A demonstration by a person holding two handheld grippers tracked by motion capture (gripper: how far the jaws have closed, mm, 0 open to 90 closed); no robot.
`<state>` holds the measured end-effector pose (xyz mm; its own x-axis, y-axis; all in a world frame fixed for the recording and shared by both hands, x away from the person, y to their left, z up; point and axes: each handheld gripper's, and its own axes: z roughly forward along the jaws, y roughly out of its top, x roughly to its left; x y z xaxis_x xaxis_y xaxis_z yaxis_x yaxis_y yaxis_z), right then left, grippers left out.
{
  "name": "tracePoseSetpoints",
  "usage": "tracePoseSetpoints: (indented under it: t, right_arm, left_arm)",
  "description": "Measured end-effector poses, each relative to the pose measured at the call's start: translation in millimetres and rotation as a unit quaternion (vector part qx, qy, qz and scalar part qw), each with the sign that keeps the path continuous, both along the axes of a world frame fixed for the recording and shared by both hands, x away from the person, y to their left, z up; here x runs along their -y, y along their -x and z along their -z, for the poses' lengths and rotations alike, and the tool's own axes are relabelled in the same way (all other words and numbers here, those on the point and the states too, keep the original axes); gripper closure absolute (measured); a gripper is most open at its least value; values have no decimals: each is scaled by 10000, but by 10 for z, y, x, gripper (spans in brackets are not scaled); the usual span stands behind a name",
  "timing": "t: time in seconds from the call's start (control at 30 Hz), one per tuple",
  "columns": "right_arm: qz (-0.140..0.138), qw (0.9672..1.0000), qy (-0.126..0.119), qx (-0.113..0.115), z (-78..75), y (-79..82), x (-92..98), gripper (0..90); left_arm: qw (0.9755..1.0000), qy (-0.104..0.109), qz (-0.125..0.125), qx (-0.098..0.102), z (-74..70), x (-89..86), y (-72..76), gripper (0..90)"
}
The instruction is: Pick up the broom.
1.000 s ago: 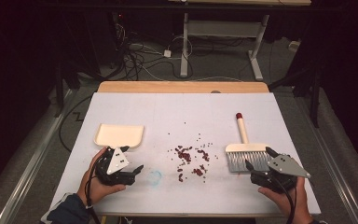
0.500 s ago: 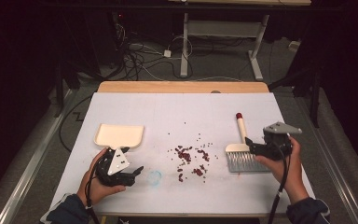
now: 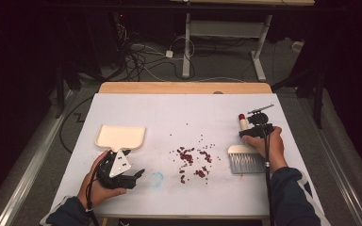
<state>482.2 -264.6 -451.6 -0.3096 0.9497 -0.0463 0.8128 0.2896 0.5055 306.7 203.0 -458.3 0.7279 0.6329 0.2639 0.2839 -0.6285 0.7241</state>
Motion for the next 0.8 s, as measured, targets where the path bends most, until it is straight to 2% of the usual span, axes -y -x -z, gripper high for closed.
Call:
tracePoseSetpoints:
  t: [0.07,0.13,0.23,0.37,0.43,0.5,0.57,0.67,0.73,0.8]
  right_arm:
    - [-57,9999,43,-104,-23,-17,-39,562]
    - [-129,9998,130,-110,-32,-10,-102,636]
    - [-105,9995,244,-151,-41,-19,-156,670]
    - [-151,9997,155,-152,-40,-24,-146,707]
    - [-201,9996,196,-53,-33,0,-155,707]
    - [-241,9997,89,8,-31,20,-136,708]
    - [-283,9995,2,133,-43,59,-116,708]
    - [-303,9976,-270,563,-112,171,-49,709]
    - [-314,9946,-439,884,-180,277,0,709]
    - [-359,9895,-589,1269,-267,410,41,709]
  left_arm:
    - [10000,-33,13,-12,6,7,2,188]
    - [10000,-46,31,-7,5,12,4,188]
    - [10000,-54,45,-15,6,15,5,189]
    - [9999,-88,70,-32,9,23,0,188]
    - [9999,-87,58,-44,10,19,-4,189]
    - [9999,-77,49,-50,11,16,-5,190]
    - [10000,-69,24,-53,9,9,-3,191]
    - [10000,-26,10,-68,3,5,3,192]
    - [10000,-13,-6,-77,-3,5,8,193]
    - [10000,50,-19,-79,-14,9,15,194]
